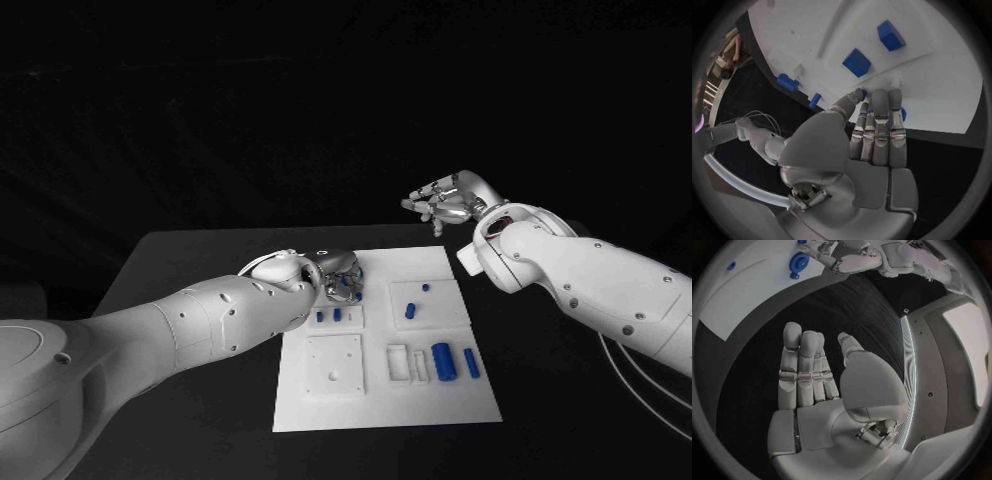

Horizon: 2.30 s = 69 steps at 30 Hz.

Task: Assemble the parts on the task board

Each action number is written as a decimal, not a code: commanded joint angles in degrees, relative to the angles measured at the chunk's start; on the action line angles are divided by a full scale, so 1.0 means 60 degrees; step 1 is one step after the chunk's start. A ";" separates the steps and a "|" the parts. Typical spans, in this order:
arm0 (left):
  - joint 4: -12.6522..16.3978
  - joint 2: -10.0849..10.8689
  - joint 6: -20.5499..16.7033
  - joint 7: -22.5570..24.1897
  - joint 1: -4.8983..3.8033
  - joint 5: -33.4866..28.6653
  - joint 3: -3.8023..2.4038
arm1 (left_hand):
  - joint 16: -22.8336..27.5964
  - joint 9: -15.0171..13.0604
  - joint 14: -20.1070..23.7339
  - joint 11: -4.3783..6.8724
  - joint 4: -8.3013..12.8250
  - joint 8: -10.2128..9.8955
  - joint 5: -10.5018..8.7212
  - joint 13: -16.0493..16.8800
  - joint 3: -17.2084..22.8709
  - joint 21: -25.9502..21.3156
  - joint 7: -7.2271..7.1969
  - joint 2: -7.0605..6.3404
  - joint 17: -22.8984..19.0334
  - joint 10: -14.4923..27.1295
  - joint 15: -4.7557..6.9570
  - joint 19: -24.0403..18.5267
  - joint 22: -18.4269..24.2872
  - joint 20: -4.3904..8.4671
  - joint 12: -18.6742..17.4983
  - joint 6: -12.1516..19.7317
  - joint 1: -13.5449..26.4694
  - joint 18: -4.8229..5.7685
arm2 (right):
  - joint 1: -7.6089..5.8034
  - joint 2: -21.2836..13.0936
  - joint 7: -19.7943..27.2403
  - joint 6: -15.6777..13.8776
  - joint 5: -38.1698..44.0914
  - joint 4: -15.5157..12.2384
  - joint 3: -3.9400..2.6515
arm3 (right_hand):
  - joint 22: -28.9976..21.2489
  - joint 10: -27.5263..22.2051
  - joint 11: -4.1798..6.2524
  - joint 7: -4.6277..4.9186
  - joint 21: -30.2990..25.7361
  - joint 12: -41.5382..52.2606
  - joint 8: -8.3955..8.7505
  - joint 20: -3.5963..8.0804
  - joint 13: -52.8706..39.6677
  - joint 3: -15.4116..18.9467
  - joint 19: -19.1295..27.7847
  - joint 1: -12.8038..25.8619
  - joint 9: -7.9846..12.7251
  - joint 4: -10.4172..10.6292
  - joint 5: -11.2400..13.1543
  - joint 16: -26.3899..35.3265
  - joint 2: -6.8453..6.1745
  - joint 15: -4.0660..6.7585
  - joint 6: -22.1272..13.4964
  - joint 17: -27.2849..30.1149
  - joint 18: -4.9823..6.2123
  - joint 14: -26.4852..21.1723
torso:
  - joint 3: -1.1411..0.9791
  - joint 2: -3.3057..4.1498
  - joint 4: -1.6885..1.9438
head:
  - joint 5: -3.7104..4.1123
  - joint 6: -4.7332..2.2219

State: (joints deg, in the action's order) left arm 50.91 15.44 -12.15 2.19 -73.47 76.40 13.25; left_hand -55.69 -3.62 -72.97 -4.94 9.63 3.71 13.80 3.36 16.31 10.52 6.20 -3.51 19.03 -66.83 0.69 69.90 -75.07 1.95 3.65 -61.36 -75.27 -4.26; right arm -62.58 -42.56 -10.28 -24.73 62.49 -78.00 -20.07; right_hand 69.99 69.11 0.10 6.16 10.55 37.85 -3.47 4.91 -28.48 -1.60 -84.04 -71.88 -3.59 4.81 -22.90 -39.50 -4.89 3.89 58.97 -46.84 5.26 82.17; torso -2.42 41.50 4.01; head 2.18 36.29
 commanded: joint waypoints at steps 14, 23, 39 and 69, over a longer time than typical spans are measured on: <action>0.0040 -0.0078 0.0507 0.0050 0.0055 -0.0129 0.0014 | -0.0290 0.0009 -0.0101 0.0017 -0.0049 -0.0027 -0.0093 -0.0009 0.0011 0.0153 0.0056 -0.0013 0.0068 0.0078 0.0016 0.0016 -0.0199 -0.0002 -0.0056 -0.0169 -0.0020 -0.0122 | 0.0000 0.0033 0.0099 0.0044 0.0000 0.0002 -0.0004 | 0.0027 0.0045 0.0014 -0.0007 -0.0080 0.0039 -0.0019 0.0014 0.0029 0.0025 -0.0248 0.0014 -0.0006 -0.0037 -0.0047 -0.0056 0.0068 0.0010 -0.0007 0.0023 0.0096 -0.0077 | -0.0005 0.0006 0.0001 | 0.0026 0.0032; -0.0011 -0.0112 0.0616 -0.0106 0.0087 -0.0076 0.0015 | -0.0726 0.0003 -0.0060 0.0086 -0.0054 -0.0017 -0.0109 -0.0009 0.0109 0.0486 0.0022 0.0148 0.0165 -0.0202 0.0035 -0.0007 -0.0211 0.0010 -0.0057 -0.0459 -0.0053 -0.0157 | 0.0000 0.0043 0.0100 0.0046 0.0000 0.0008 -0.0003 | 0.0027 0.0045 0.0014 -0.0007 -0.0080 0.0039 -0.0019 0.0014 0.0029 0.0025 -0.0248 0.0014 -0.0006 -0.0037 -0.0047 -0.0056 0.0068 0.0010 -0.0007 0.0023 0.0096 -0.0077 | -0.0006 0.0002 -0.0005 | 0.0045 0.0057; -0.0108 -0.0096 0.0572 -0.0374 0.0094 0.0030 0.0014 | -0.0994 -0.0009 -0.0192 0.0251 0.0272 -0.0001 -0.0122 -0.0002 0.0284 0.1645 -0.0007 0.0560 0.0110 -0.0790 0.0175 -0.0334 -0.0238 0.0150 -0.0033 -0.0851 -0.0647 -0.0259 | 0.0000 0.0045 0.0112 0.0042 -0.0002 0.0009 -0.0003 | 0.0051 0.0047 0.0014 -0.0008 -0.0096 0.0058 -0.0018 0.0016 0.0046 0.0028 -0.0252 0.0032 -0.0005 -0.0027 -0.0055 -0.0066 0.0073 0.0011 0.0002 0.0038 0.0094 -0.0084 | 0.0006 0.0000 0.0003 | 0.0063 0.0069; 0.1361 0.0998 -0.0246 0.0003 0.0006 -0.0765 -0.0818 | -0.1211 -0.0028 -0.0635 0.0467 0.0320 -0.0010 -0.0420 0.0005 0.0337 0.2253 -0.0160 0.0699 0.0194 -0.1355 0.0349 -0.0252 -0.0168 0.0313 -0.0045 -0.1432 -0.0432 -0.0178 | 0.0000 -0.0030 0.0132 0.0005 -0.0019 -0.0007 -0.0004 | 0.0071 0.0033 0.0014 -0.0010 -0.0123 0.0094 -0.0018 0.0015 0.0036 0.0033 -0.0260 0.0042 -0.0005 -0.0012 -0.0061 -0.0074 0.0067 0.0010 0.0006 0.0057 0.0094 -0.0089 | 0.0024 -0.0029 0.0035 | 0.0046 0.0068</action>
State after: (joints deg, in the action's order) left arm 58.55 21.21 -14.05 1.96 -73.27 73.56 8.43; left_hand -62.79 -3.72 -76.48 -2.19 11.91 3.49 11.47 3.44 18.41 24.04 5.30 0.46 20.11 -74.75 2.96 68.27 -74.92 3.61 3.32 -69.47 -78.24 -5.36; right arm -62.57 -42.70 -10.10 -24.72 62.38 -77.94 -20.06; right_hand 70.33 69.10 0.09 6.13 10.06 38.09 -3.47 4.91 -28.25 -1.60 -84.04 -71.88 -3.58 4.81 -23.08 -39.71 -4.90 3.89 59.00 -46.55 5.24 82.17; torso -2.28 41.36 4.17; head 2.40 36.64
